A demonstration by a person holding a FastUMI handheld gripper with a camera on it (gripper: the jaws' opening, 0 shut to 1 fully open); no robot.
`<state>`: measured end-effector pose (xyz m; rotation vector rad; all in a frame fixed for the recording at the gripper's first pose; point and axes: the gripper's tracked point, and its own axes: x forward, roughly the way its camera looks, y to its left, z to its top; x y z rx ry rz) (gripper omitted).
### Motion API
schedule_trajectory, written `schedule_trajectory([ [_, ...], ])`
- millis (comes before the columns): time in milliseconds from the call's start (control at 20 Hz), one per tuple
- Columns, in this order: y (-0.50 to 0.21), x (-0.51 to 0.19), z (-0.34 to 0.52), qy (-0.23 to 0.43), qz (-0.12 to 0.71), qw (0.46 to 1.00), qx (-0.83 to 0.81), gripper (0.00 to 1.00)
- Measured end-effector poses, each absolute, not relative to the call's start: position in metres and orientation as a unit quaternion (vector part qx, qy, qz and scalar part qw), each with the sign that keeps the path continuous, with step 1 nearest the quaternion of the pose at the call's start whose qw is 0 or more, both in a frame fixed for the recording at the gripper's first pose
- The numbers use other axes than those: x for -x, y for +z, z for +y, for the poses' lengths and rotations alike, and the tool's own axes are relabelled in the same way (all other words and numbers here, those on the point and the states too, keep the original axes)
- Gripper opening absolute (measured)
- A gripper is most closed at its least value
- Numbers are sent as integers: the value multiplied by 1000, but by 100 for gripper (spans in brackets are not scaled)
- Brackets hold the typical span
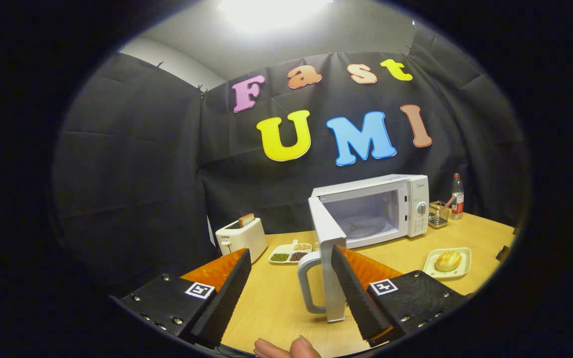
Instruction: Open the microwave, put the food inside, and close the microwave door.
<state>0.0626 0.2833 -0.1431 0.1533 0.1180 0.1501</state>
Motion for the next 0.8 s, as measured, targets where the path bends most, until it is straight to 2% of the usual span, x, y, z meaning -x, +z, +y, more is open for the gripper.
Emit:
schedule_trajectory([
  [600,-138,-63,140,148,26,986,74,97],
  [800,-150,-73,65,125,25,985,115,97],
])
